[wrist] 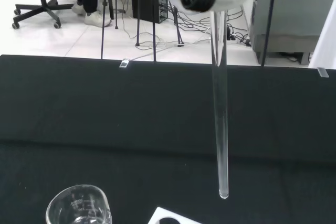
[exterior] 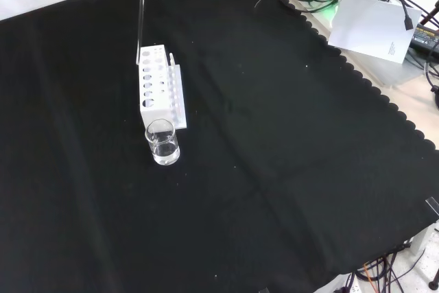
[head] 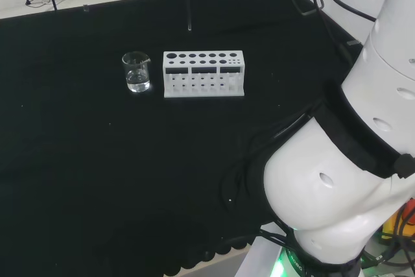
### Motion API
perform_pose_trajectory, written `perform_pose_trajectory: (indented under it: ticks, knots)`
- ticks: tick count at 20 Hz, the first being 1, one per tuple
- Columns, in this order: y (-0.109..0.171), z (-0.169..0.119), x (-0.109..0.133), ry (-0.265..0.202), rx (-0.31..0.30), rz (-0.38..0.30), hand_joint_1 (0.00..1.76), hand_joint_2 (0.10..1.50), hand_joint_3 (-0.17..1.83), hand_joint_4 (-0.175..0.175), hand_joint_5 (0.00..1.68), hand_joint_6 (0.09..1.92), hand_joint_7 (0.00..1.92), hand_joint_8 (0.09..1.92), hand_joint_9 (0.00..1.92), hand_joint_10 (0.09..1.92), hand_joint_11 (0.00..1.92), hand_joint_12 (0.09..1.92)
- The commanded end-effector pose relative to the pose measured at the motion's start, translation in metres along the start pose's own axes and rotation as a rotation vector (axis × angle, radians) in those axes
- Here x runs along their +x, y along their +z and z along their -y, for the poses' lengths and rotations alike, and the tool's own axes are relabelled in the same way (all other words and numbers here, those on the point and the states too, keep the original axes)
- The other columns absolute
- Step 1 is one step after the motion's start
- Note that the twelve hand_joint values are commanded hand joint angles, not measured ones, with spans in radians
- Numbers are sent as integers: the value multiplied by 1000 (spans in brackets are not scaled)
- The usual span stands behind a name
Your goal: Stir in the beaker to the left of the white test tube rack with the glass rod.
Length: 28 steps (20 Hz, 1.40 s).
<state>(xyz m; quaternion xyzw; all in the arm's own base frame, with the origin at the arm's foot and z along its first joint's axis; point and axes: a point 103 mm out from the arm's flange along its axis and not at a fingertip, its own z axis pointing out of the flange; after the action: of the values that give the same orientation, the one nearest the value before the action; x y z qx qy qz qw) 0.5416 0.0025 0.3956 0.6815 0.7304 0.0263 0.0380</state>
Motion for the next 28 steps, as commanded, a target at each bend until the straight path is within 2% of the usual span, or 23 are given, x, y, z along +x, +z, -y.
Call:
perform_pose_trajectory:
  ticks: [1,8,13,19,24,28]
  knots:
    - [-1,0,3,-13,11,-2,1306,907,264,-175,1223,311,1178,1023,1661,731,1314,929]
    - [-1,-11,13,-34,10,-56,1306,909,260,-175,1226,304,1178,1021,1664,731,1317,932]
    - [-6,-24,34,-89,5,-65,1306,910,257,-175,1228,300,1178,1022,1665,731,1318,933]
    - [-5,-43,73,-165,3,-88,1306,912,253,-175,1230,295,1179,1020,1665,730,1319,934]
    - [1,-48,95,-220,12,-103,1306,913,250,-175,1231,291,1179,1019,1666,730,1320,934]
    - [9,-48,111,-247,37,-99,1306,914,248,-175,1233,288,1178,1019,1665,729,1319,934]
